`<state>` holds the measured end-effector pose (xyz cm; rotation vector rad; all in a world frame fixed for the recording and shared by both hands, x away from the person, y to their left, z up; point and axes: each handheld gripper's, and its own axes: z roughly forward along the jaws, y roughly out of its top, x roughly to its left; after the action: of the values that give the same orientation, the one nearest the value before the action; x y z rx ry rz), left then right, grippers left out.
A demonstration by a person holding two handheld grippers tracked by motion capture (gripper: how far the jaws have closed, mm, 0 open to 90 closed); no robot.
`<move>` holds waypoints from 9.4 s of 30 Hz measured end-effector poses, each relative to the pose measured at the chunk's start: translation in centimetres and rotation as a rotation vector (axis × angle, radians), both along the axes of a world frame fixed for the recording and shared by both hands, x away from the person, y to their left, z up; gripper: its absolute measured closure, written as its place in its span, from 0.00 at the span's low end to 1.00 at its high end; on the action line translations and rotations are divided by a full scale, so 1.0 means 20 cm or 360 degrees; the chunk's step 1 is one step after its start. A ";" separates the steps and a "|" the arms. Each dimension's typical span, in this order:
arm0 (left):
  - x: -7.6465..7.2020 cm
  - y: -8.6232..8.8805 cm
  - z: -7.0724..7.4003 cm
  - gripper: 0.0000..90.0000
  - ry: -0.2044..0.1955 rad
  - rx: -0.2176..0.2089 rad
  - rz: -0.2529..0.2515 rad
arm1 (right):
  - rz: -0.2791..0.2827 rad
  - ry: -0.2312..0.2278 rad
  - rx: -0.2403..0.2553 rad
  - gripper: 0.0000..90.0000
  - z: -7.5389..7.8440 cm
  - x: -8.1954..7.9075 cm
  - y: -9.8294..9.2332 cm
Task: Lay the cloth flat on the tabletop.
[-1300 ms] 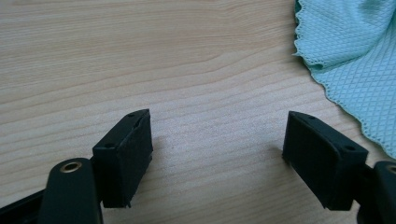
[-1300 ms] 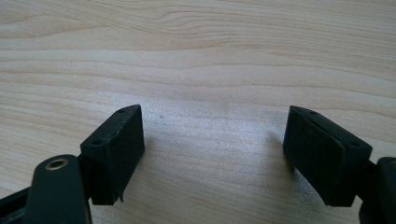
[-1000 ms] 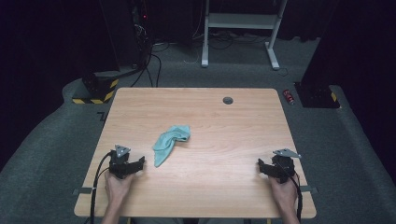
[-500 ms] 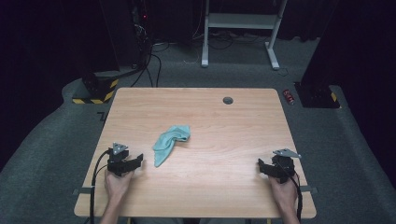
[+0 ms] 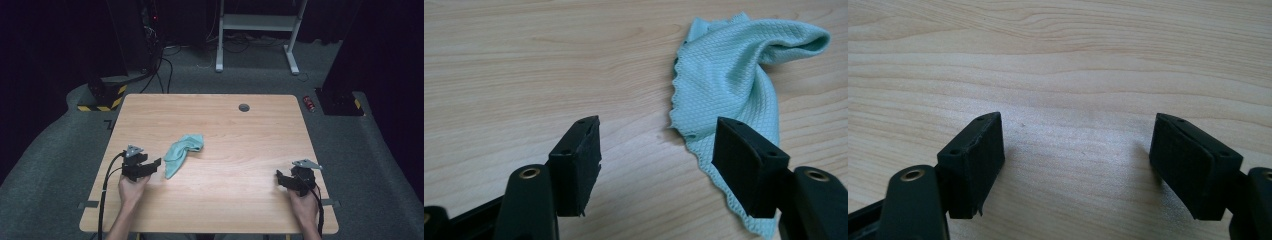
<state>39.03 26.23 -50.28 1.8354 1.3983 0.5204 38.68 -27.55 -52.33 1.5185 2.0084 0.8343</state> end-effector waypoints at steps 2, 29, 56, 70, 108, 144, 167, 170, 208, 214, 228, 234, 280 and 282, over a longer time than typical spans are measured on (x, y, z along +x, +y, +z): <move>0.02 -0.02 -0.01 0.43 -0.0007 -0.0007 -0.0008 | 0.0000 0.0000 0.0000 0.24 0.00 0.00 0.00; 0.13 -0.12 -0.09 1.00 0.0036 0.0033 -0.0130 | 0.0025 0.0025 -0.0004 0.14 0.00 0.02 0.02; 0.04 -0.56 0.10 1.00 -0.0016 -0.0115 -0.0698 | 0.0191 0.0016 0.0059 0.56 0.07 -0.04 0.05; 0.05 -0.88 0.02 0.98 0.0039 0.0046 -0.0867 | 0.0445 -0.0068 0.0132 0.65 0.13 -0.03 0.27; 0.18 -0.29 -0.05 0.84 0.0125 0.0147 -0.0122 | 0.0992 0.0006 0.0049 0.97 0.09 0.08 1.09; -0.01 -0.42 0.13 0.66 -0.0006 0.0044 -0.0638 | 0.0698 -0.0096 0.0004 0.77 0.18 0.11 0.73; 0.45 -0.64 0.02 0.94 0.0178 0.0221 -0.0446 | 0.0945 0.0019 -0.0119 1.00 0.04 0.12 1.00; 0.48 -0.61 0.05 0.99 0.0170 0.0160 -0.0403 | 0.0982 0.0011 -0.0136 1.00 0.05 0.12 0.99; 0.06 -0.43 0.03 0.61 0.0105 0.0152 -0.0406 | 0.0892 0.0017 -0.0062 0.69 0.04 0.01 0.76; 0.03 -0.42 -0.03 0.58 0.0103 0.0204 -0.0380 | 0.0861 0.0021 -0.0082 0.81 0.04 0.04 0.80; -0.02 -0.42 -0.10 0.50 -0.0010 0.0214 -0.0349 | 0.0972 -0.0015 -0.0112 1.00 0.21 0.16 0.91; -0.03 -0.41 -0.12 0.48 -0.0063 0.0203 -0.0333 | 0.0975 0.0037 -0.0153 1.00 0.23 0.32 1.06; -0.02 -0.43 -0.12 0.46 -0.0050 0.0189 -0.0251 | 0.1094 -0.0011 -0.0170 1.00 0.18 0.06 1.03; -0.02 -0.43 -0.12 0.47 -0.0048 0.0191 -0.0252 | 0.1084 -0.0006 -0.0170 1.00 0.20 0.03 0.98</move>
<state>38.53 17.66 -52.66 2.0063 1.2121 0.5581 39.36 -8.00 -48.24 0.7566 2.5545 0.9461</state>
